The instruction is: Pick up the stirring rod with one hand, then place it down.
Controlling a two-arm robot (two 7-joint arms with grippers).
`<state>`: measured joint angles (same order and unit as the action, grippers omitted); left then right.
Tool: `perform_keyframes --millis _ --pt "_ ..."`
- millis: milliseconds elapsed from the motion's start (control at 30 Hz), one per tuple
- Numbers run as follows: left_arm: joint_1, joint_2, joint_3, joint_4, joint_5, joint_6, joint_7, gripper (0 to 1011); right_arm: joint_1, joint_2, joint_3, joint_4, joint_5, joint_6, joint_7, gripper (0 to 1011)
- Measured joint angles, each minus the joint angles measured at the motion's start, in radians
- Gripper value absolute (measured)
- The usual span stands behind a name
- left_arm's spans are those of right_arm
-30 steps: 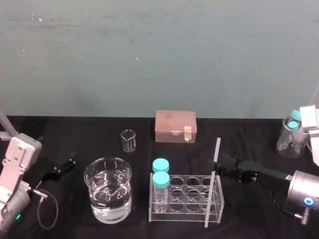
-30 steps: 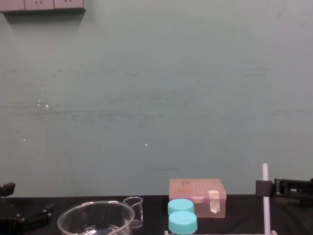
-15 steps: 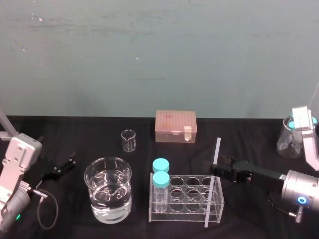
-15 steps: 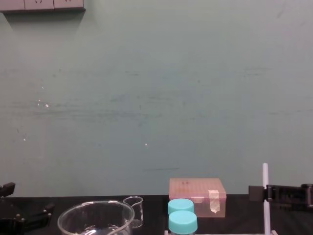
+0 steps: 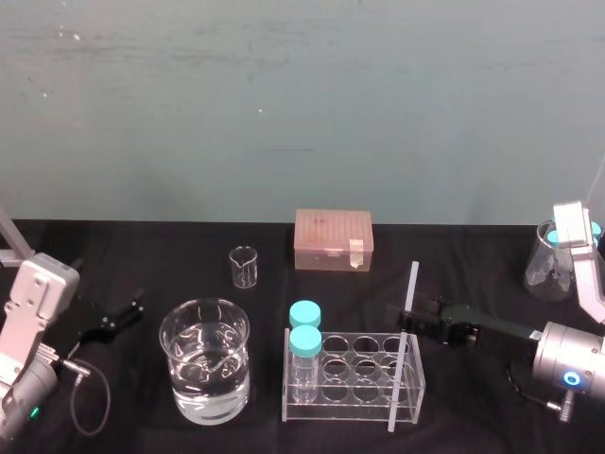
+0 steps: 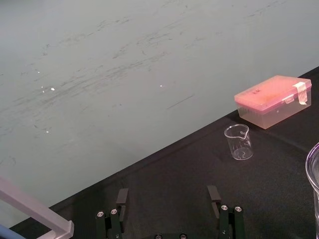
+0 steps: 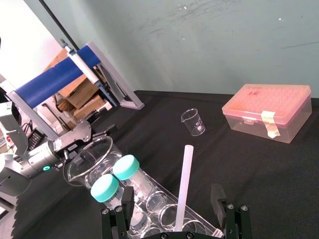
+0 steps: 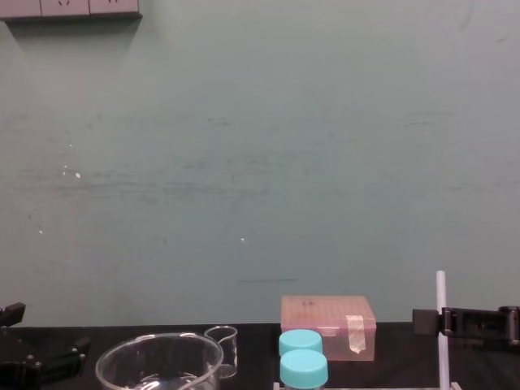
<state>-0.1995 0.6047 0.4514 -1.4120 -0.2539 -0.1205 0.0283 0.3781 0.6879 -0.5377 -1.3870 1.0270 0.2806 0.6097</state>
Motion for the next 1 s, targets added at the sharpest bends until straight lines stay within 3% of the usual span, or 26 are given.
perform_keyframes --millis 233,500,1000 --pt "0.000 0.000 0.000 0.000 0.000 0.000 0.000 1005 -0.001 0.001 0.001 -0.002 0.000 0.000 0.000 908" --pt "0.000 0.000 0.000 0.000 0.000 0.000 0.000 1005 -0.002 0.001 0.001 -0.003 -0.001 0.000 0.000 682" --pt "0.000 0.000 0.000 0.000 0.000 0.000 0.000 1005 -0.003 0.001 0.002 -0.004 -0.002 0.000 0.000 166"
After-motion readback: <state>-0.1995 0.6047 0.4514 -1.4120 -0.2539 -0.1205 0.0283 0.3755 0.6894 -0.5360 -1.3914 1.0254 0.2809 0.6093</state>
